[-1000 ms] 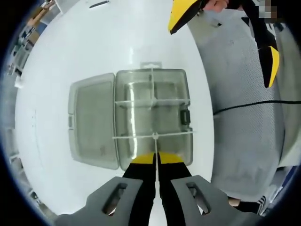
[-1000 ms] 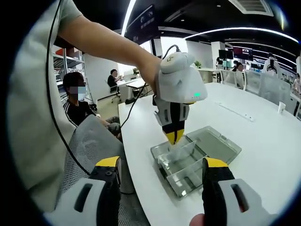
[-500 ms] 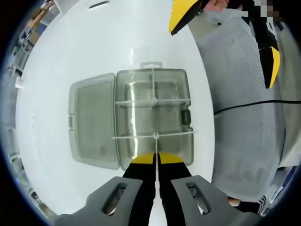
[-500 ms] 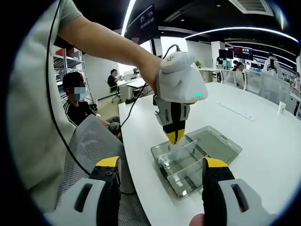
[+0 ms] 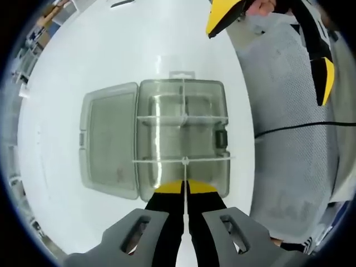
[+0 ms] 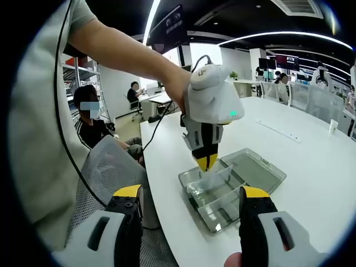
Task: Insert the divider into the dual guide fixture by aligning both edges with the guide slots and pushing it downward to the bottom, including one-sided entry, uneven engagement, binding, and posture correction.
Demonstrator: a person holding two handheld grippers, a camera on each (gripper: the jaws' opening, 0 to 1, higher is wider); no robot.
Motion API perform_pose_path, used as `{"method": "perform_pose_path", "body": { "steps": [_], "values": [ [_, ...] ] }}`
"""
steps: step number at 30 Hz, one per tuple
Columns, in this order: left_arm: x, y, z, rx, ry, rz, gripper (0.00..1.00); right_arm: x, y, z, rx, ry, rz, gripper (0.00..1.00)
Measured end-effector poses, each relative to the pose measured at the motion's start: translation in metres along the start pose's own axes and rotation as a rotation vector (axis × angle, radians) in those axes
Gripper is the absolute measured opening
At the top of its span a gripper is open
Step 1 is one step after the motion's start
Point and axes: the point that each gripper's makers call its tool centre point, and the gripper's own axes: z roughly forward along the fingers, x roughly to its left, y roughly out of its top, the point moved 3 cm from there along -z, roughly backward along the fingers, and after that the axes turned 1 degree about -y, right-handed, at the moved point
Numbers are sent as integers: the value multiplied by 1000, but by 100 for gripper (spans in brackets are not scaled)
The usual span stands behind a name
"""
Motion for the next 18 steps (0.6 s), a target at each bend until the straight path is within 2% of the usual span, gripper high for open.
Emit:
{"method": "perform_pose_path", "body": {
  "steps": [18],
  "values": [
    [-1,-3,11,12,18,9,0,-1,-2,0,3,1,1,68]
  ]
}}
